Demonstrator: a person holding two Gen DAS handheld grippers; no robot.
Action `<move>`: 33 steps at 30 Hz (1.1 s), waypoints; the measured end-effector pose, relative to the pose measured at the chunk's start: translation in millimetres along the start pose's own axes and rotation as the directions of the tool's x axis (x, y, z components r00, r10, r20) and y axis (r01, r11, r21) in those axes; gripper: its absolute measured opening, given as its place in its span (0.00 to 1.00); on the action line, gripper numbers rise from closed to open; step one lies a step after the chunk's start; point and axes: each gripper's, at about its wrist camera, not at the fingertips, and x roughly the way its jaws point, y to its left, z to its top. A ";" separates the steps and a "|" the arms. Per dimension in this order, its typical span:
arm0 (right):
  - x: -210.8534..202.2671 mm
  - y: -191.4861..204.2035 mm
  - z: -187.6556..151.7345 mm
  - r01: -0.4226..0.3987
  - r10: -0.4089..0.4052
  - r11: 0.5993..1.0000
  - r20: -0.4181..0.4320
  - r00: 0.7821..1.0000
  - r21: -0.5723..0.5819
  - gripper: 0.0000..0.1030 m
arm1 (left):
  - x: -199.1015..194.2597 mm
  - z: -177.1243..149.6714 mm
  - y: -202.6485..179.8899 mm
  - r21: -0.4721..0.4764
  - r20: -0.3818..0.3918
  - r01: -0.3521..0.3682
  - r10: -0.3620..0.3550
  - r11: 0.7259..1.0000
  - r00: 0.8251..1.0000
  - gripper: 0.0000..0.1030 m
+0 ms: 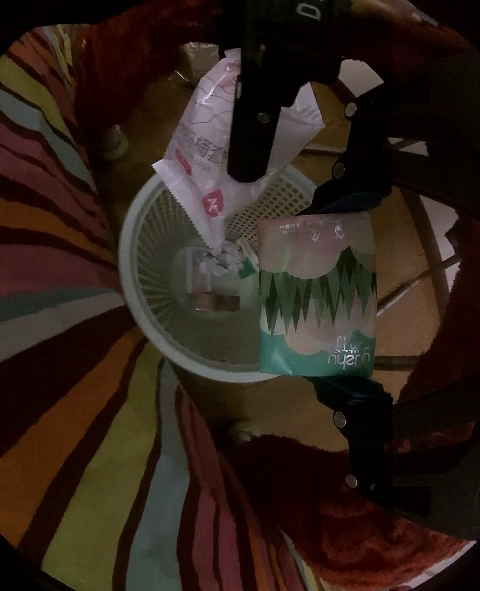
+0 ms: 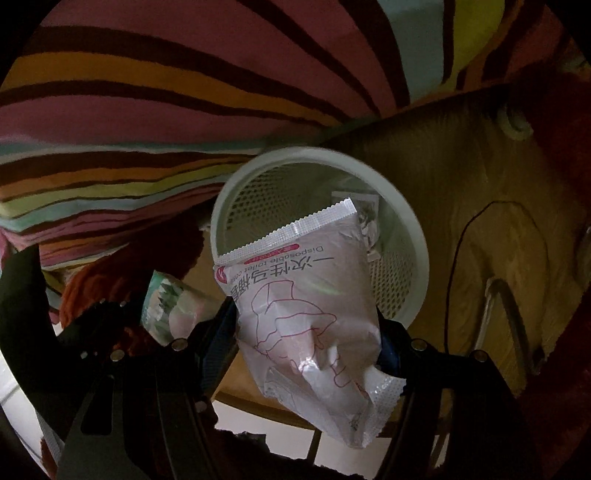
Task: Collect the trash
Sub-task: 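Open both tools to drop the tissue pack and bag into the wastebasket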
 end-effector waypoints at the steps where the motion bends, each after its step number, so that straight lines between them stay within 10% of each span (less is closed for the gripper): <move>1: 4.0 -0.6 1.0 -0.001 0.001 1.000 -0.007 1.000 0.011 0.62 | 5.9 -0.3 1.6 0.000 -0.017 0.001 -0.001 1.000 1.000 0.67; 13: 34.0 -14.1 12.1 -0.015 0.022 0.997 -0.092 0.996 0.079 0.63 | 41.2 6.3 5.0 -0.034 -0.158 0.044 -0.049 0.998 0.986 0.69; 19: 34.4 -23.1 15.4 0.013 -0.001 0.991 -0.097 0.995 0.130 0.86 | 51.3 6.0 9.0 -0.062 -0.201 0.044 -0.056 0.997 0.978 0.81; 33: 15.5 -13.6 10.3 0.051 -0.050 0.994 -0.004 0.999 0.093 0.86 | 25.8 -1.8 11.6 -0.074 -0.106 0.035 -0.043 0.997 0.993 0.81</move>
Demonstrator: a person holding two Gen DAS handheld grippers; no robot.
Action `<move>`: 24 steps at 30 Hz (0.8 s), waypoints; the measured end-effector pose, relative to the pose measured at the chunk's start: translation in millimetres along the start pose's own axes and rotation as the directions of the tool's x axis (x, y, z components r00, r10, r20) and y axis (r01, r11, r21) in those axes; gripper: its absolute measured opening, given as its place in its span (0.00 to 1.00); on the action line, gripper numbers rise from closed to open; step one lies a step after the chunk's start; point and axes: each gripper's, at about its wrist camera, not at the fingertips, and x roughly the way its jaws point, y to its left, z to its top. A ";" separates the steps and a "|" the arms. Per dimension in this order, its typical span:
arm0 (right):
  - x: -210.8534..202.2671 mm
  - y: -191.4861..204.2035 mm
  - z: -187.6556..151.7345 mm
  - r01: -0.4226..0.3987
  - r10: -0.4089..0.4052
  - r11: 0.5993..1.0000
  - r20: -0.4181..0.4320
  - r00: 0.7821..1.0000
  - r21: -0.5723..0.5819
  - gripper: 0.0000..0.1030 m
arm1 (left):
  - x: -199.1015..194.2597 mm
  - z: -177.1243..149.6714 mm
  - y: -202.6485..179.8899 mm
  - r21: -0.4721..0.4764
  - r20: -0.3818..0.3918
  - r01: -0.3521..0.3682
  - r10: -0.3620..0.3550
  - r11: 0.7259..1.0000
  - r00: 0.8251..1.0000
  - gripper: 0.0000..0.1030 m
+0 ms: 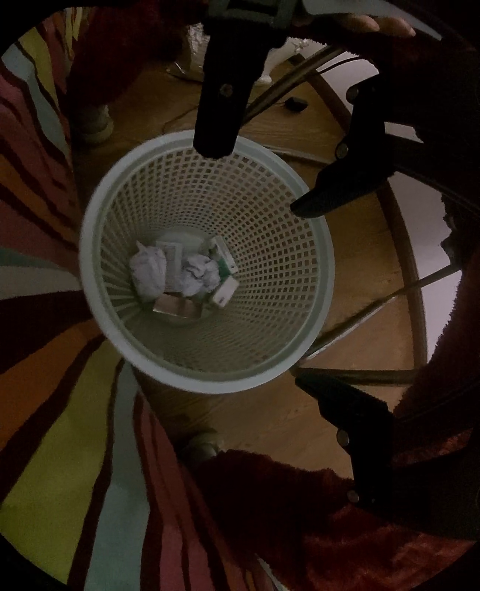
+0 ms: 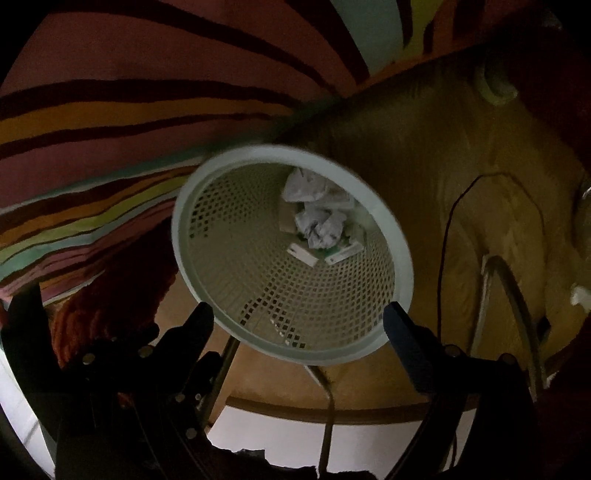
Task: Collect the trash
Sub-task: 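Open both tools to drop the tissue pack and bag into the wastebasket, then lift both tools away from the wastebasket back toward the bed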
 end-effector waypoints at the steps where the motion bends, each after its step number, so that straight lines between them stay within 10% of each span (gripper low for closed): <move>1: -4.1 1.3 -1.9 0.003 -0.003 1.000 0.011 1.000 -0.008 0.86 | -4.5 -1.8 -0.1 0.000 0.016 0.000 0.000 1.000 1.000 0.81; 15: -112.6 41.9 -53.9 0.060 0.024 0.958 0.286 0.958 -0.280 0.86 | -90.4 -51.6 2.9 0.020 0.306 0.034 -0.039 0.999 0.951 0.81; 24: -203.0 74.9 -64.9 0.196 0.116 0.890 0.620 0.776 -0.412 0.86 | -153.7 -95.6 16.5 -0.011 0.529 0.052 -0.039 0.999 0.848 0.81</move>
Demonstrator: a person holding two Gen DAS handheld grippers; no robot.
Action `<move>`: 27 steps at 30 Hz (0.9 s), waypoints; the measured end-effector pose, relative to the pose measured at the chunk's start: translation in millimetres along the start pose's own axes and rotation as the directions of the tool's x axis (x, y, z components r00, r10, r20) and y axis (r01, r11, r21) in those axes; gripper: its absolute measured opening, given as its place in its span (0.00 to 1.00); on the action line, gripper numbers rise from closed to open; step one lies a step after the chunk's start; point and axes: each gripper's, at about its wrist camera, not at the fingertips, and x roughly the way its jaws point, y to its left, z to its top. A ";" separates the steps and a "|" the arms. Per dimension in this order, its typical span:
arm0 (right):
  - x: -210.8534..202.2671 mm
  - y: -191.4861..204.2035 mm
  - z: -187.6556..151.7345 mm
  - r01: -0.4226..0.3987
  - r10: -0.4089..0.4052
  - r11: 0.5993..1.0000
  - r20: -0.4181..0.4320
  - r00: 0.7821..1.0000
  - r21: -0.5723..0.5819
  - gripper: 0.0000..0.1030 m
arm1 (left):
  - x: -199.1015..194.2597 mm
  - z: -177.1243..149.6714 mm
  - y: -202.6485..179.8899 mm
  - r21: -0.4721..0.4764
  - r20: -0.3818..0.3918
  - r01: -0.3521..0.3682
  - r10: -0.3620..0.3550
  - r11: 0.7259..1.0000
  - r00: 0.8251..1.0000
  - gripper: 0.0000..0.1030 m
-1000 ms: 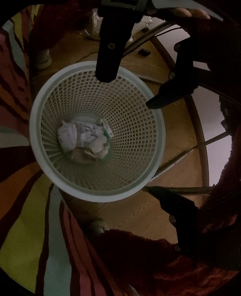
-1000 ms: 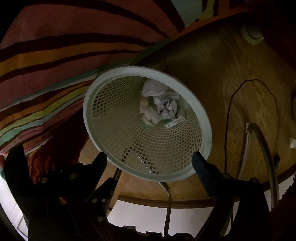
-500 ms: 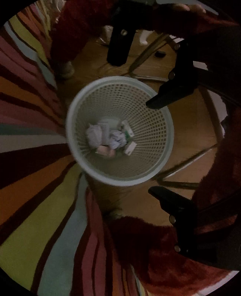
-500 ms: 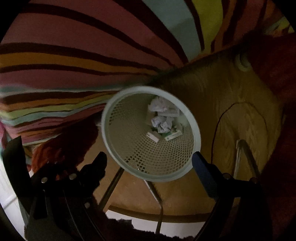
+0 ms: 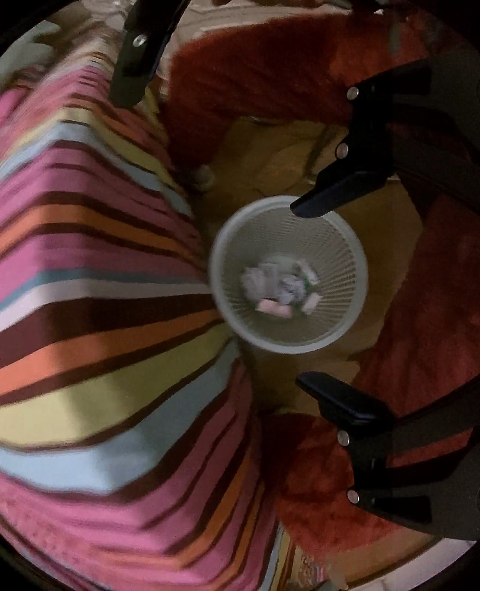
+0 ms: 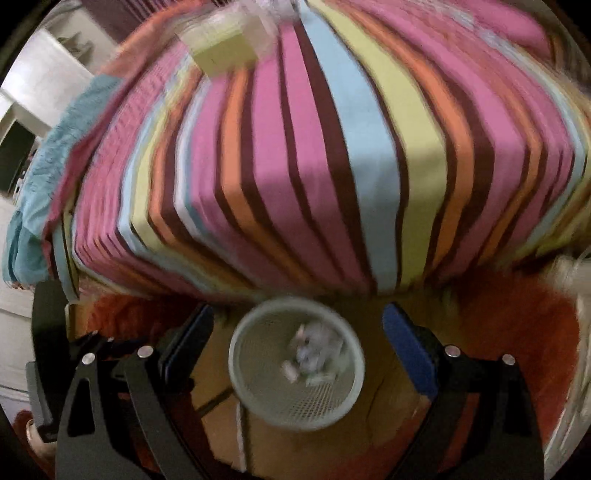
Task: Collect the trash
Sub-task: 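Lift both tools away from the wastebasket back toward the bed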
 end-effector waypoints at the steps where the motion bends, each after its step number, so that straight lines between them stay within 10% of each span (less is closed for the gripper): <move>1: -2.3 3.2 4.9 0.003 -0.002 1.000 0.026 1.000 -0.015 0.86 | -9.4 1.7 0.8 -0.011 0.035 -0.005 0.005 1.000 0.999 0.81; 13: -15.6 18.9 79.8 0.012 0.047 0.967 0.226 0.973 -0.256 0.86 | -88.0 89.6 53.3 -0.104 0.345 -0.013 0.049 0.994 0.937 0.81; 27: 20.6 36.3 157.7 -0.028 0.108 0.886 0.147 0.983 -0.463 0.86 | -107.5 218.4 125.7 -0.203 0.402 0.026 0.059 0.979 0.914 0.81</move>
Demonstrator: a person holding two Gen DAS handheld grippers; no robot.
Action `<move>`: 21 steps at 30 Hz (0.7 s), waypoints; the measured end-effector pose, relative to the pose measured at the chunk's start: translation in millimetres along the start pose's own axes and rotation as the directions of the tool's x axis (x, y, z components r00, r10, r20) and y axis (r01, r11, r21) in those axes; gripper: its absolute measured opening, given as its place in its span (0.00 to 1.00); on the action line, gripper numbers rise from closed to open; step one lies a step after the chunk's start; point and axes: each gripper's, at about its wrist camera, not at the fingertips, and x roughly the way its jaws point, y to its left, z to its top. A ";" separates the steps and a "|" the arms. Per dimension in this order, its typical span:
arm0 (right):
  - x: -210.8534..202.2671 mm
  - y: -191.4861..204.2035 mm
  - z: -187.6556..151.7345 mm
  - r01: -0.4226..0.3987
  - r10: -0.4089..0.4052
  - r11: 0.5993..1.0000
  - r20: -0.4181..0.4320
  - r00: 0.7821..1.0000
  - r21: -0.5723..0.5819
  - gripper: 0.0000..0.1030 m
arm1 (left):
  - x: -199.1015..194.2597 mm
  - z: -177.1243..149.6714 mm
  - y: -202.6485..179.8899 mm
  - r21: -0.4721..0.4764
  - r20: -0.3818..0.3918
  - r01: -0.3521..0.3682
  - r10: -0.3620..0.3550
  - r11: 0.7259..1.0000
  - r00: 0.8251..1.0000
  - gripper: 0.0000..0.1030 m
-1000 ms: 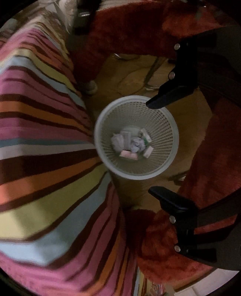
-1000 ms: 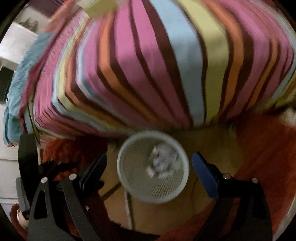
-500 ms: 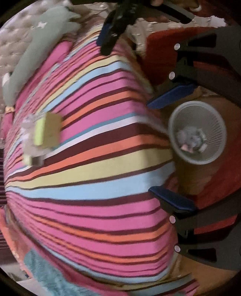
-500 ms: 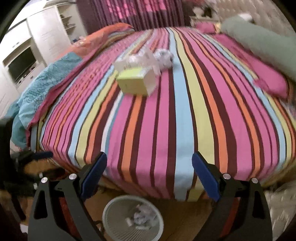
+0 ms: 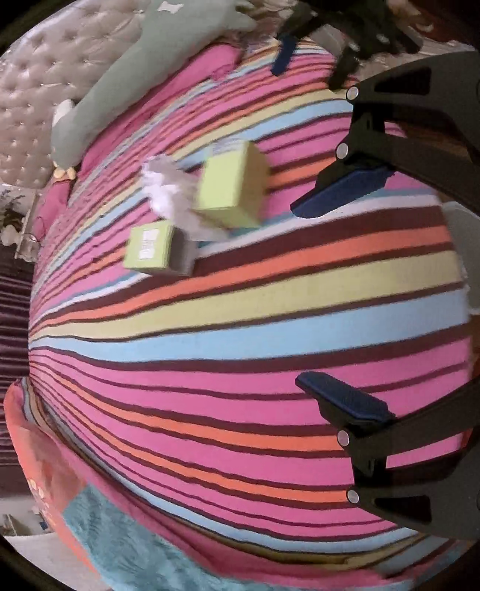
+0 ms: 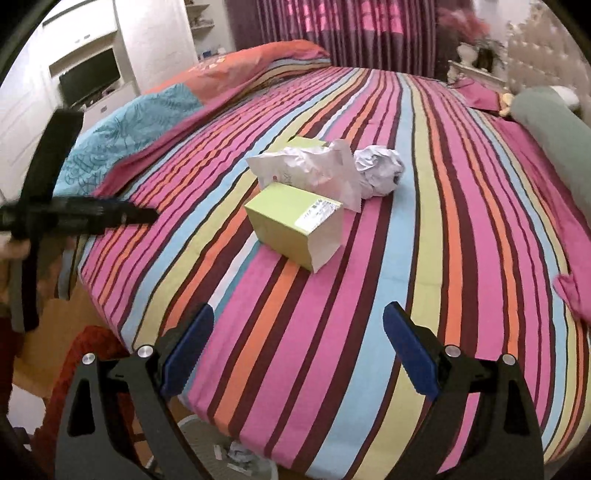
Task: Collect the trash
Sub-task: 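Lift both tools away from the wastebasket back toward the bed, then grasp the green cleansing oil box with the left tool while the right tool grasps the other green box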
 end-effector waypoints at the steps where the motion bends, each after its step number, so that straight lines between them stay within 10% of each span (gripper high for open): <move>1: 3.2 -0.8 3.5 0.000 0.000 1.000 -0.006 1.000 -0.011 0.86 | 2.5 8.8 -0.8 -0.005 0.004 0.014 -0.014 1.000 1.000 0.81; 21: 55.2 -14.0 50.1 -0.063 0.055 0.992 -0.073 0.996 -0.109 0.86 | 99.4 151.1 -41.5 -0.061 -0.075 0.066 -0.070 0.996 0.995 0.81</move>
